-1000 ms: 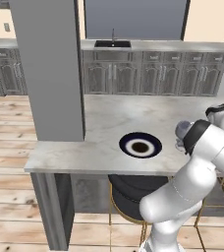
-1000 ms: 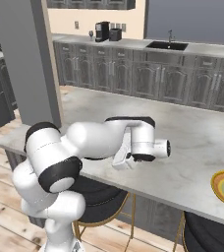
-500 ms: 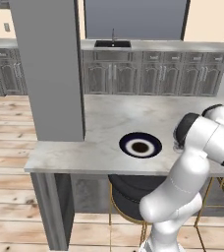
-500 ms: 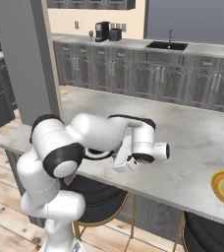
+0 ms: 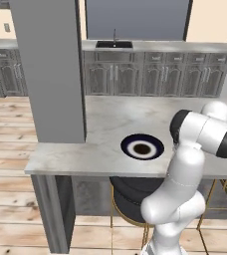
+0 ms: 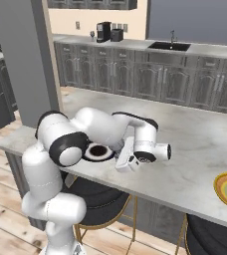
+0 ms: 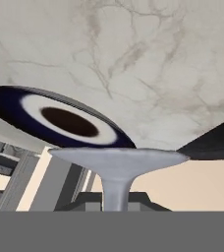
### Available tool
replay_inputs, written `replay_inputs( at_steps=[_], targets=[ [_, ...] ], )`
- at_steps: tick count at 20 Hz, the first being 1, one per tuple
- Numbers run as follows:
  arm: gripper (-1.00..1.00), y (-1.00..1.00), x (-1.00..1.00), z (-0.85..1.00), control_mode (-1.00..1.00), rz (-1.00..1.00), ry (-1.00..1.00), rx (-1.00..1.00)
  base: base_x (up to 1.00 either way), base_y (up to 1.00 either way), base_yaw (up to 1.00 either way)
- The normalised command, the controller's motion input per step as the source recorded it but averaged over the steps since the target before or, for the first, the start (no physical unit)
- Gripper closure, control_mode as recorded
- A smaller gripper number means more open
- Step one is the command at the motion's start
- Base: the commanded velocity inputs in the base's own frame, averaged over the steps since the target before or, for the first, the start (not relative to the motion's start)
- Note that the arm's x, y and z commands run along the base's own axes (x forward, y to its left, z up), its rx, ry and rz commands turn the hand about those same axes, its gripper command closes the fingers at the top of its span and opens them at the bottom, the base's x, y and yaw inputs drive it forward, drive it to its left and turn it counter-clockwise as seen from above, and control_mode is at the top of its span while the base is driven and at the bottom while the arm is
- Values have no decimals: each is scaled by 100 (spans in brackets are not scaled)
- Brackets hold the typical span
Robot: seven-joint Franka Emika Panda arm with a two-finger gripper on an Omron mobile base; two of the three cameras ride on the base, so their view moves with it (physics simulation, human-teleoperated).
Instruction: Retrieve the wine glasses from the counter and place one next to each plate.
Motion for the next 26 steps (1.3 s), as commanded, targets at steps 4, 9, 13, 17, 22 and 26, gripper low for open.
replay_inputs(
  at_steps=[4,9,13,17,22,26],
  targets=[
    [100,2,23,-12,-100,0,0,0,0,0,0],
    [100,0,13,-11,-100,0,0,0,0,0,0],
    [100,-1,16,-19,-100,0,1,0,0,0,0],
    [100,-5,17,-15,-100,0,0,0,0,0,0],
    [100,-1,28,-16,-100,0,0,0,0,0,0],
    [100,0,39,-18,-100,0,4,0,0,0,0]
  ],
)
